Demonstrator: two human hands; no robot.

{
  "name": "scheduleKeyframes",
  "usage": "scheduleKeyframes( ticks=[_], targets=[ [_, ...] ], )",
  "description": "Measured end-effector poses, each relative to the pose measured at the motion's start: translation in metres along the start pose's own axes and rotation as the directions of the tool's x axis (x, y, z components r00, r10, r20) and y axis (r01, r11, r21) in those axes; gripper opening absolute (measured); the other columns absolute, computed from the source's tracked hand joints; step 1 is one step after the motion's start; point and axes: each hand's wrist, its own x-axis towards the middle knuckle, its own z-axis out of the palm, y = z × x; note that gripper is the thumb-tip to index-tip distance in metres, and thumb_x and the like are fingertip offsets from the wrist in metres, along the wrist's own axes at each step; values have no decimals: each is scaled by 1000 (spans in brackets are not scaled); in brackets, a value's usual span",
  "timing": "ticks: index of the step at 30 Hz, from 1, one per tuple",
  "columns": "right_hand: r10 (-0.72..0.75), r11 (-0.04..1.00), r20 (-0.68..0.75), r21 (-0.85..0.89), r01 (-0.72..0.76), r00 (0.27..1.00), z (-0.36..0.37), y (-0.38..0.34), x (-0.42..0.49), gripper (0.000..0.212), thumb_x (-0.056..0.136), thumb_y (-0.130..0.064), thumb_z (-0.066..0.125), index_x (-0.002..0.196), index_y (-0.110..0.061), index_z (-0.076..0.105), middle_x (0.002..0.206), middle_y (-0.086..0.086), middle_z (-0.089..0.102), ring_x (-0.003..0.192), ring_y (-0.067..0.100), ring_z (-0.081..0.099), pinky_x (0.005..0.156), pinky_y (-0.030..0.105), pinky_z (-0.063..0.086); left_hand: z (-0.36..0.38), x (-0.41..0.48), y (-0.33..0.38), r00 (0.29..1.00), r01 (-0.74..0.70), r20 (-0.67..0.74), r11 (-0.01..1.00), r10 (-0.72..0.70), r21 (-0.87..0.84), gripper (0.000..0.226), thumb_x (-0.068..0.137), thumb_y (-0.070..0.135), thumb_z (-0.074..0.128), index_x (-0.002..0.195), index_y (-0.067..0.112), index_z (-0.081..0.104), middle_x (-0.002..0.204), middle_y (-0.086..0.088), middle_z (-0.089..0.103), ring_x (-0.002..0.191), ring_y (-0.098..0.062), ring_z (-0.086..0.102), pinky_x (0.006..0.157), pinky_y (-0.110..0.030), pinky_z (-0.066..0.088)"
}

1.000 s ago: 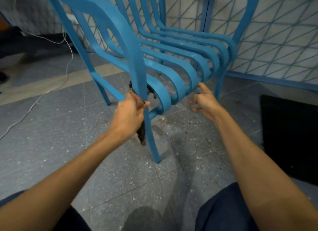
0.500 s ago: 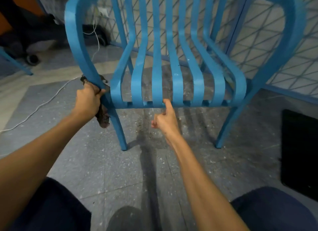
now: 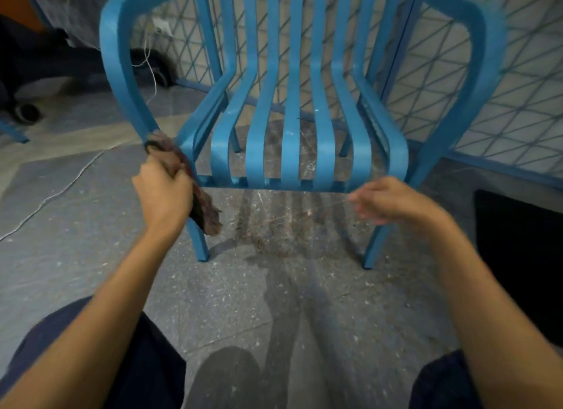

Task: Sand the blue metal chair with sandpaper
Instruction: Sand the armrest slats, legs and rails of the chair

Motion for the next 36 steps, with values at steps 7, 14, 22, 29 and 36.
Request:
scheduleKeyframes(
  ticks=[7,14,22,29,36],
  targets=[
    [37,997,-479,-47,-68,877,-84,81,-2,68,59,-54,71,112,-12,61,105,13,69,92,28,66,81,43,55,53,-39,29,980,-180,70,981,185,-76,12,89,4,53,84,-3,62,91,-19,68,96,-35,62,75,-24,36],
    [-152,881,-667,243,406,730,-75,39,20,22,86,-30,67,101,-16,60,89,-6,64,76,-2,60,72,19,50,89,-33,34,985,-149,92,988,146,28,20,94,17,54,93,1,66,95,-20,69,92,-39,63,73,-39,46],
    [-126,944,-740,115,308,661,-66,33,19,28,83,-29,59,98,-6,64,94,14,68,83,18,62,75,41,52,92,-27,38,983,-157,107,983,147,90,20,94,7,50,102,-2,66,106,-20,66,102,-39,56,74,-34,39],
    [-201,969,-731,-50,243,652,-63,32,-2,19,82,-31,62,92,-15,64,90,3,69,83,13,64,70,29,52,91,7,30,960,-194,218,979,175,68,19,91,6,53,99,0,69,103,-21,67,106,-37,56,89,-37,45],
    [-243,961,-799,-119,251,549,-37,29,-26,12,83,-24,63,86,-13,64,77,4,64,73,3,54,50,2,32,106,37,35,926,-251,308,966,220,64,20,93,9,53,102,-4,65,109,-24,64,114,-38,50,96,-34,39]
  ],
)
